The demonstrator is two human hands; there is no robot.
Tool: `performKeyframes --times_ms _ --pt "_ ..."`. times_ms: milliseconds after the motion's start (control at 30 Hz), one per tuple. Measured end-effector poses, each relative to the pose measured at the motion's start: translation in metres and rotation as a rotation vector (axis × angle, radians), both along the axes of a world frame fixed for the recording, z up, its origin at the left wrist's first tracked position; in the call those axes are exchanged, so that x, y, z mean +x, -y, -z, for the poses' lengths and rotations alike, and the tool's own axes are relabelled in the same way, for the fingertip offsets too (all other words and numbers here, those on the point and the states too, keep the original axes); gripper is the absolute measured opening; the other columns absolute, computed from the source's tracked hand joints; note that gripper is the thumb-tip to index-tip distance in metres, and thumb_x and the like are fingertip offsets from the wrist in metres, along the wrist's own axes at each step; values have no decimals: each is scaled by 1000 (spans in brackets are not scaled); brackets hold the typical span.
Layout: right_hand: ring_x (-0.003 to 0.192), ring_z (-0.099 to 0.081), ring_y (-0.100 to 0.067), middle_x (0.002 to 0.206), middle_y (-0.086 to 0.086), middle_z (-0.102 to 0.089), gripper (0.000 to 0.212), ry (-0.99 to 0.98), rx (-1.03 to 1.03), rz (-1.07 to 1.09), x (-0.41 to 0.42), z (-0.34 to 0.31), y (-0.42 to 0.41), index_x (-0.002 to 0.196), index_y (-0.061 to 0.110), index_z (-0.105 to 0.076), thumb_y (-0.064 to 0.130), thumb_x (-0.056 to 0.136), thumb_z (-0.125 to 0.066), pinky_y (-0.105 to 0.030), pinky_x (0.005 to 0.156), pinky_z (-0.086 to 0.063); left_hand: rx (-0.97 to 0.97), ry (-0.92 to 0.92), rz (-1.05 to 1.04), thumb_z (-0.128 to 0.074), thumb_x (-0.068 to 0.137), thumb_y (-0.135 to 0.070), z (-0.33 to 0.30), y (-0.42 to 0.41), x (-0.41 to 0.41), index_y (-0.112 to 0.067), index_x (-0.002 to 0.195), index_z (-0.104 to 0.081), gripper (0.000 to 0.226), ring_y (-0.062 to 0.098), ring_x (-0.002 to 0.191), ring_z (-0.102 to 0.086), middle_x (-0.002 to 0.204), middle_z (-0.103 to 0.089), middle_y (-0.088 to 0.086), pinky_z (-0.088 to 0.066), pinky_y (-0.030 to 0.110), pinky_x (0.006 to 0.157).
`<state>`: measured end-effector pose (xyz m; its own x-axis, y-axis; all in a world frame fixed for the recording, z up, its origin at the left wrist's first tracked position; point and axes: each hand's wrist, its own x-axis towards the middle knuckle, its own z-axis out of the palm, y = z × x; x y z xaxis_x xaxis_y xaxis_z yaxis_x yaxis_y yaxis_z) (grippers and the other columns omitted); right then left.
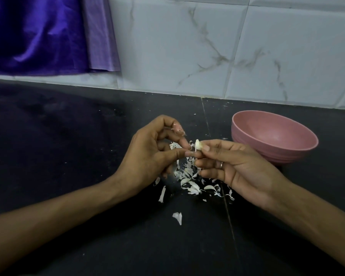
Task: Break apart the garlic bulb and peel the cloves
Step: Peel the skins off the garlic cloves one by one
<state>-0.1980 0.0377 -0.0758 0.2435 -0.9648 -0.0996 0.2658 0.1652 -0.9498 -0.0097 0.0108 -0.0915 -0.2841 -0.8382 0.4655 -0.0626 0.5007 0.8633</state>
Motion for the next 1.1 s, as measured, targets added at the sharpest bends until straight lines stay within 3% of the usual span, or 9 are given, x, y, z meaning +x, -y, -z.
performKeyframes --times_ms 100,167,300,400,500,600,700,833,1100 --pt "69 -70 -15 83 -13 -72 23 -47 -43 44 -1 0 -1 94 -1 -72 10 74 -68 -22 57 -57 11 -5 18 -69 81 -18 0 -1 0 -19 104 -65 23 15 38 -52 87 -72 6 -43 24 36" --pt "67 -69 -15 81 -13 -72 24 -84 -60 67 -1 -1 -1 94 -2 -70 8 72 -70 -22 58 -57 26 7 19 -66 84 -22 0 -3 -1 -21 104 -70 20 17 38 -53 74 -70 7 -42 22 37" --pt "66 -69 -18 77 -16 -70 27 -150 -90 76 0 -2 -3 91 -1 -68 8 66 -74 -25 60 -59 21 40 36 -70 81 -22 -1 -4 0 -13 93 -73 15 12 38 -52 58 -64 -5 -40 19 38" --pt "65 -69 -18 76 -15 -69 30 -154 -107 76 0 -2 -4 94 -1 -68 7 66 -74 -25 59 -59 28 52 13 -72 77 -27 -1 -3 1 -13 85 -71 16 12 37 -51 51 -60 1 -40 19 38" --pt "66 -68 -17 77 -15 -69 28 -148 -123 79 -1 -3 -2 94 -2 -71 7 67 -74 -24 58 -58 66 73 18 -71 81 -28 -1 -1 0 -15 86 -69 14 15 40 -54 63 -64 3 -43 23 38" --pt "66 -67 -15 79 -13 -69 25 -130 -118 82 -2 -2 -1 92 0 -73 8 69 -73 -23 57 -57 125 97 48 -69 83 -31 0 0 0 -18 87 -67 14 17 43 -56 79 -65 19 -46 26 40" --pt "67 -65 -14 78 -12 -67 25 -138 -103 70 -3 -2 -1 94 -2 -72 9 71 -72 -24 57 -57 143 102 61 -69 81 -32 0 -1 0 -18 88 -66 16 17 44 -55 82 -65 22 -47 26 41" --pt "68 -65 -13 81 -12 -67 21 -144 -85 42 -4 0 -1 93 -1 -73 11 77 -69 -24 57 -56 144 109 67 -72 79 -29 0 -1 -1 -14 92 -70 20 14 42 -55 64 -65 4 -46 24 39" --pt "67 -65 -14 87 -15 -70 25 -121 -91 42 -3 1 0 97 -4 -72 12 80 -65 -25 55 -56 89 114 -17 -73 72 -33 -1 -3 2 -16 83 -74 20 12 32 -48 44 -57 5 -40 19 37"
